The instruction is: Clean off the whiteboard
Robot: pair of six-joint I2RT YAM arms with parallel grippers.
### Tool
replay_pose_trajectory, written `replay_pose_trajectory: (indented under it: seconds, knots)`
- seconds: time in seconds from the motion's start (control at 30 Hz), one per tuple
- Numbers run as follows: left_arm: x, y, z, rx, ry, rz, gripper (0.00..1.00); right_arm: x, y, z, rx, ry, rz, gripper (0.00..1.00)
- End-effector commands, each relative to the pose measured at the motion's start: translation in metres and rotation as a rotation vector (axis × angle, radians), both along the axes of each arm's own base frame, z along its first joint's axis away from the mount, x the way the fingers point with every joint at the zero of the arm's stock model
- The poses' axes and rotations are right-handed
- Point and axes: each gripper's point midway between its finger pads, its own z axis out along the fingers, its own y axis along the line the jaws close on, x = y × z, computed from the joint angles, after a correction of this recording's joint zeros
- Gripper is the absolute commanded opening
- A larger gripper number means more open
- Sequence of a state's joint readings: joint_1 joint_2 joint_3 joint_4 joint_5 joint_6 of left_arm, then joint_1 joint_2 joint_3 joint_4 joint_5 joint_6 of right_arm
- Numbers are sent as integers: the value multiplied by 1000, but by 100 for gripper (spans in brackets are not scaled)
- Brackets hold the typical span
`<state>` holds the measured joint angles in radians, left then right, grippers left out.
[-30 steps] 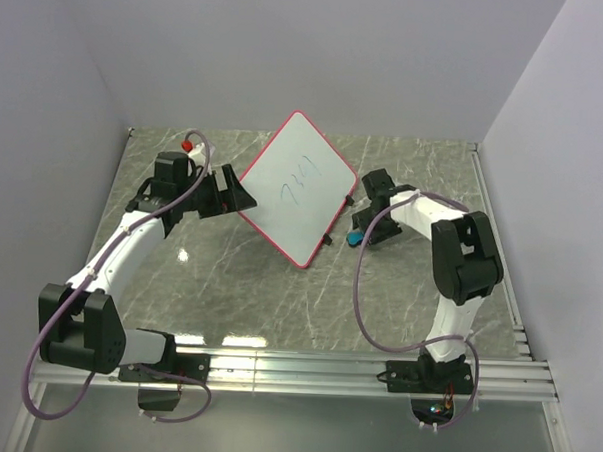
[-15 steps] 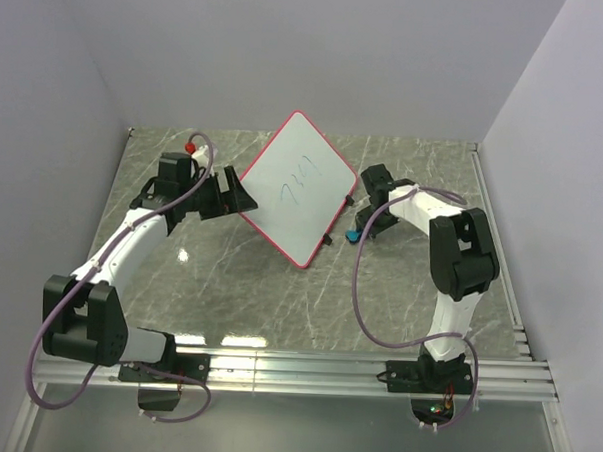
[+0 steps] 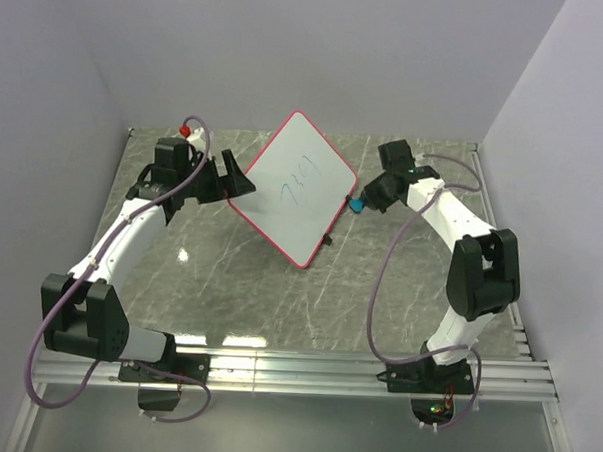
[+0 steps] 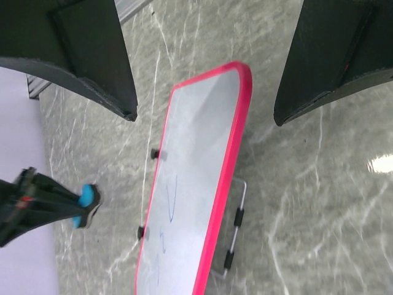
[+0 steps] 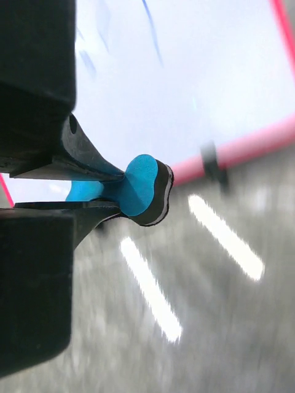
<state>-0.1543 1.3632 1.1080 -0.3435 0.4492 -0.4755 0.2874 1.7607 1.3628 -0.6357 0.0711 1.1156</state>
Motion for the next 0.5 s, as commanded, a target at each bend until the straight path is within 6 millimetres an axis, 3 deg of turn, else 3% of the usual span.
replay_pose_trajectory:
  seconds: [0.0, 0.07, 0.2, 0.27, 0.3, 0.33, 0.47]
  knots:
    - [24, 2, 22, 7, -85, 24, 99, 31, 29, 68, 140, -226, 101, 0]
    - [35, 6, 24, 16, -108, 40, 100, 42, 55, 87, 259, -305, 167, 0]
    - [68, 13, 22, -13, -113, 18, 98, 56, 80, 109, 330, -345, 223, 0]
    - [76, 11, 22, -53, -111, -34, 91, 57, 87, 114, 322, -340, 254, 0]
    - [84, 9, 10, -64, -85, -54, 89, 62, 91, 123, 325, -358, 265, 0]
    - [91, 6, 18, -68, -110, -82, 84, 63, 92, 127, 328, -366, 281, 0]
    - [98, -18, 10, -148, -82, -227, 71, 72, 103, 143, 351, -410, 328, 0]
